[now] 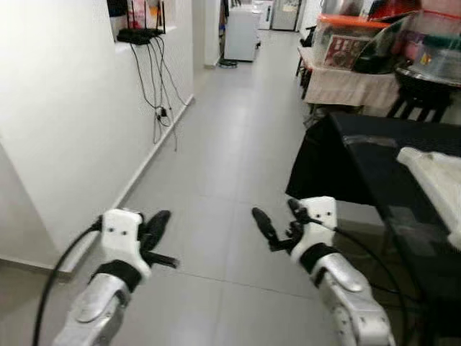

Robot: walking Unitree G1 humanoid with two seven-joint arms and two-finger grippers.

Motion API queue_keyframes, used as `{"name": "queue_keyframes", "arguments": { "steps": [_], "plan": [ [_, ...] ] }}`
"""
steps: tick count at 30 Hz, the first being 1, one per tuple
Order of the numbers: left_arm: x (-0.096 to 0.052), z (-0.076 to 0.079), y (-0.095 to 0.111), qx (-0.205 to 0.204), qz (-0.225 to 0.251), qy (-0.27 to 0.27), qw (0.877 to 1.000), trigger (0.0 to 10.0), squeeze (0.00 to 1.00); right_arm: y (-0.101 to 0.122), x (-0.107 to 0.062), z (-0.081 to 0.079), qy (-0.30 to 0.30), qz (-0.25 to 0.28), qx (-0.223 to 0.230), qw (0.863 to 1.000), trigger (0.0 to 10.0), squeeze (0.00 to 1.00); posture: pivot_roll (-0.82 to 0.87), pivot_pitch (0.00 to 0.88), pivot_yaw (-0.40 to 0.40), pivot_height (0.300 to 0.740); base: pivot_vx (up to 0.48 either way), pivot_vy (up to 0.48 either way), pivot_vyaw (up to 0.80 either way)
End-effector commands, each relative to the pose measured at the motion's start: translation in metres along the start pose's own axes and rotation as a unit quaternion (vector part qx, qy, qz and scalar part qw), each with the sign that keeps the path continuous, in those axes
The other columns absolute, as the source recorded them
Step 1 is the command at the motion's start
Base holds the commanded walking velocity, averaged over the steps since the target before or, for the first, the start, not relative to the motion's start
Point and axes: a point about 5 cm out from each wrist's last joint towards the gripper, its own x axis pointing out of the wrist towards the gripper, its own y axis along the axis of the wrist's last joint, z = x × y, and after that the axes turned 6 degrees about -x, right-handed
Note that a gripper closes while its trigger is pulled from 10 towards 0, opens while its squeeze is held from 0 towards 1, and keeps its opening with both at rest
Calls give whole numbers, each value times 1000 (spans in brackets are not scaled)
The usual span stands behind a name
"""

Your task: Building children table

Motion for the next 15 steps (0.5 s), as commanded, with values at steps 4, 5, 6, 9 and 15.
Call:
{"name": "queue_keyframes", "arguments": {
  "steps": [4,5,6,9,15],
  "plan": [
    [5,5,-1,-5,3,-16,1000,10000,0,-2,1,6,-8,0,7,1000,10000,0,-78,0,-71,740,0,0,0],
    [6,6,-2,-2,2,-17,1000,10000,0,-2,2,6,-6,2,12,1000,10000,0,-77,0,-71,740,0,0,0],
    [7,6,-2,-1,0,-20,1000,10000,0,-2,2,7,-4,3,17,1000,10000,0,-78,0,-73,740,0,0,0],
    [7,7,-3,-2,-2,-24,1000,10000,0,-2,3,7,-2,5,21,1000,10000,0,-78,0,-72,740,0,0,0],
    [8,7,-3,-6,-4,-31,999,10000,0,-2,3,7,0,7,27,1000,10000,0,-79,0,-70,740,0,0,0]
  ]
}}
